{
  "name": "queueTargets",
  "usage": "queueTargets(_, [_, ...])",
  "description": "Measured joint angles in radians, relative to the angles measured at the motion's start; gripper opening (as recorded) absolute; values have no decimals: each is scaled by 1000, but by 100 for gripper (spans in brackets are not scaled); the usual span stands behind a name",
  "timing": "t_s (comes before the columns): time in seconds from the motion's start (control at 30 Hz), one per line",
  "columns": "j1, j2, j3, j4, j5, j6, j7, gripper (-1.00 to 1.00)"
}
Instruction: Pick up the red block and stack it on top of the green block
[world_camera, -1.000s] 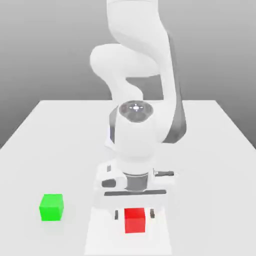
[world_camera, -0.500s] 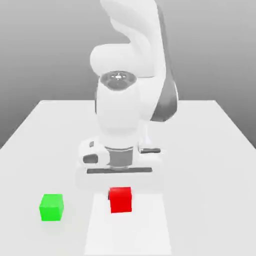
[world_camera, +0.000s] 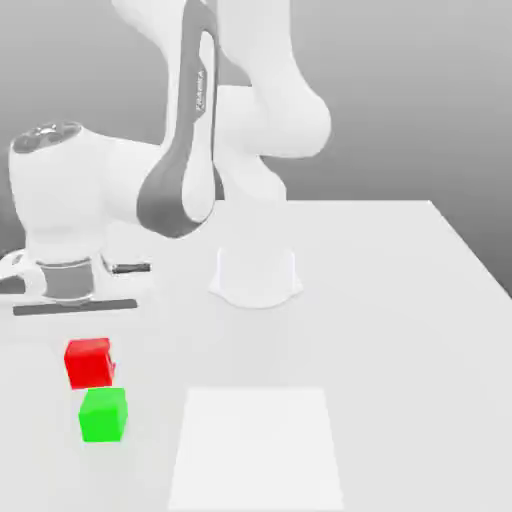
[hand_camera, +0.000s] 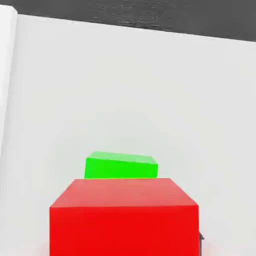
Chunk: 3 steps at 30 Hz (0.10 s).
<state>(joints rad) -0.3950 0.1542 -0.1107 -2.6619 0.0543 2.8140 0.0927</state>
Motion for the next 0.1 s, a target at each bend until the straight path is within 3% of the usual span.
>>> queueTargets(0.03, [-2,18,4,1,6,17,-5,100])
queueTargets(0.1, [-2,18,4,1,6,17,-5,100])
